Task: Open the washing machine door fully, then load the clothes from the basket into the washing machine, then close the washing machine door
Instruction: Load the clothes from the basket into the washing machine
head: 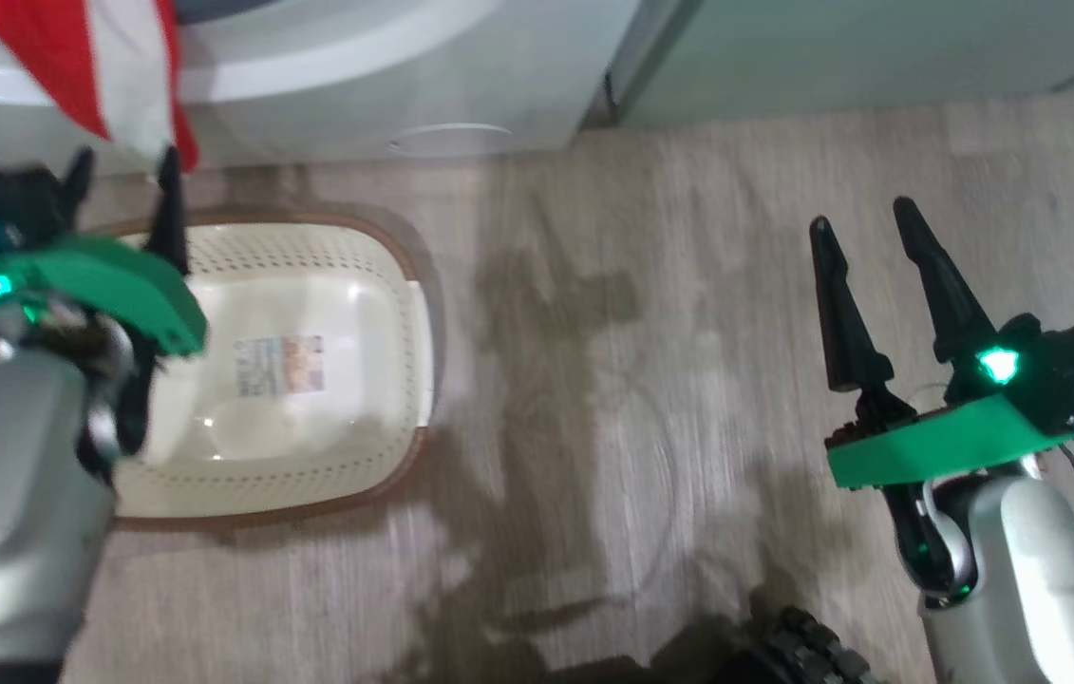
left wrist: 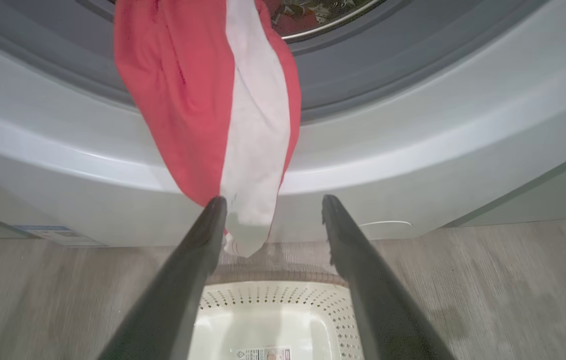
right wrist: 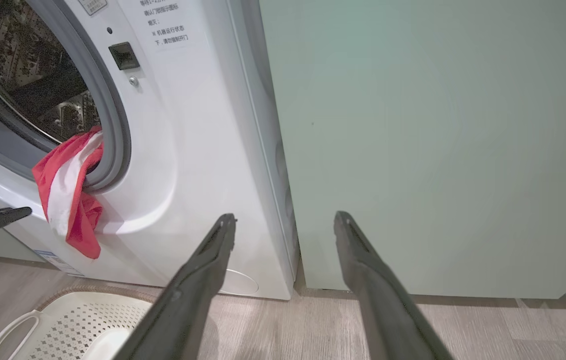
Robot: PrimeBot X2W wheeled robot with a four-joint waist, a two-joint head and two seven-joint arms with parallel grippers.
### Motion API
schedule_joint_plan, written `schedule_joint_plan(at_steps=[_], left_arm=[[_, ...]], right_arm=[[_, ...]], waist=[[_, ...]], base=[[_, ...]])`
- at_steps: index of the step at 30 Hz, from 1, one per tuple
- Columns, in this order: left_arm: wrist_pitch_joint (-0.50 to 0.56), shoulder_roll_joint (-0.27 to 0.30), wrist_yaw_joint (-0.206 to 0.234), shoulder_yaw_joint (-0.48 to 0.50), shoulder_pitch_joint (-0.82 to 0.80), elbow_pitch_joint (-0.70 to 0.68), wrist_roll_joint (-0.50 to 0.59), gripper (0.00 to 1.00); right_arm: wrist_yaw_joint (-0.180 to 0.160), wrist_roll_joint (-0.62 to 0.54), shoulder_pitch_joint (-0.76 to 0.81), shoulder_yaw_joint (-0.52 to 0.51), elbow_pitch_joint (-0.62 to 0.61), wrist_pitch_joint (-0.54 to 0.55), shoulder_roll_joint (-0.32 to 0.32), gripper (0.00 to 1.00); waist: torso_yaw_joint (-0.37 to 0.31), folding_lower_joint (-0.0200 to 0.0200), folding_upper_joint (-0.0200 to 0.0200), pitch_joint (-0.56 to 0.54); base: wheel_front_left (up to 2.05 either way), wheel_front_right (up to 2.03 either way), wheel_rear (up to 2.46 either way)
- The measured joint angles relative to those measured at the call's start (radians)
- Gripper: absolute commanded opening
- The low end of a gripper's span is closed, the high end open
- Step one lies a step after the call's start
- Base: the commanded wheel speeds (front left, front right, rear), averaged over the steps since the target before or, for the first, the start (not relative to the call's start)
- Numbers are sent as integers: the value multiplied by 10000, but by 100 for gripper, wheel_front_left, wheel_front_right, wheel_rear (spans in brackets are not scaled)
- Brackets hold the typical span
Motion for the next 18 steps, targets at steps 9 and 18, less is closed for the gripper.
schedule_joint_plan(at_steps=[9, 18], left_arm=[[621, 481, -238, 401, -2114, 2669, -190, 100], [681, 715, -313, 410, -3239, 4142, -113, 34]], right_arm=[[0, 412, -269, 382, 518, -508, -2, 100], [0, 637, -685, 560, 848, -784, -2, 100]], waist=[[-753, 0, 0, 841], [-1040, -1, 0, 1129]], base=[[0, 0, 0], [0, 0, 0]])
